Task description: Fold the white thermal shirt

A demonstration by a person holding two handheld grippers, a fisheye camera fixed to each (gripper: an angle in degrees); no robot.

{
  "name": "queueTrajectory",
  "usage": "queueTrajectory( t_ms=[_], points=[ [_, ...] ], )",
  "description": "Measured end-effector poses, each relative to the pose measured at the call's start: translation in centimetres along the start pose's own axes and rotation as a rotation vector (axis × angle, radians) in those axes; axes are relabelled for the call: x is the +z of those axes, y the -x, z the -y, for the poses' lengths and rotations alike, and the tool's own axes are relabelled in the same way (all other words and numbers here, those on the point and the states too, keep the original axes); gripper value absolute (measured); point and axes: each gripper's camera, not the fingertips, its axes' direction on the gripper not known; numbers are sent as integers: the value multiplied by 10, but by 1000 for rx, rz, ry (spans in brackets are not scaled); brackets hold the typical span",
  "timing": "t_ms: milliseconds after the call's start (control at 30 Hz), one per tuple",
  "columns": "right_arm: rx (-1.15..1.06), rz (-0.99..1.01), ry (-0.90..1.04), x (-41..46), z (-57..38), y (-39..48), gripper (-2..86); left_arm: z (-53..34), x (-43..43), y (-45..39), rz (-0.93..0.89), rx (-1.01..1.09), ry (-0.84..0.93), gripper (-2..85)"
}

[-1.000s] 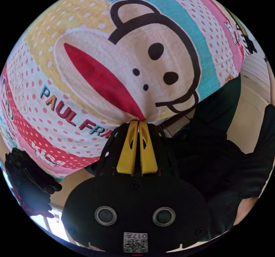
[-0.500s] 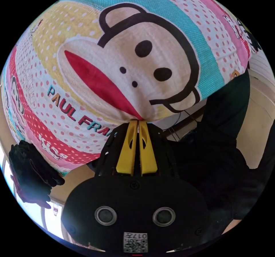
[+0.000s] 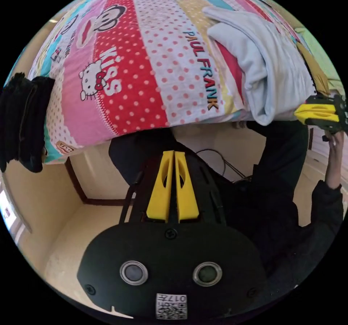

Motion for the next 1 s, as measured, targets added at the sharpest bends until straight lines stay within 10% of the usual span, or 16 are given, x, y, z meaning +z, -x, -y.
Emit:
queueTrajectory(
  t_ms=[533,800,1000],
  points=[
    [747,-186,-42,-64,-77,-252,105,133,25,-25,-408,173,-131,110],
    [693,-163,-321,-82,-152,-221,39,72,25,-17,-216,236,-307,49],
    [564,56,-487,-138,-255,-149,22,-3,-1,8,-673,557,-162,10]
  ],
)
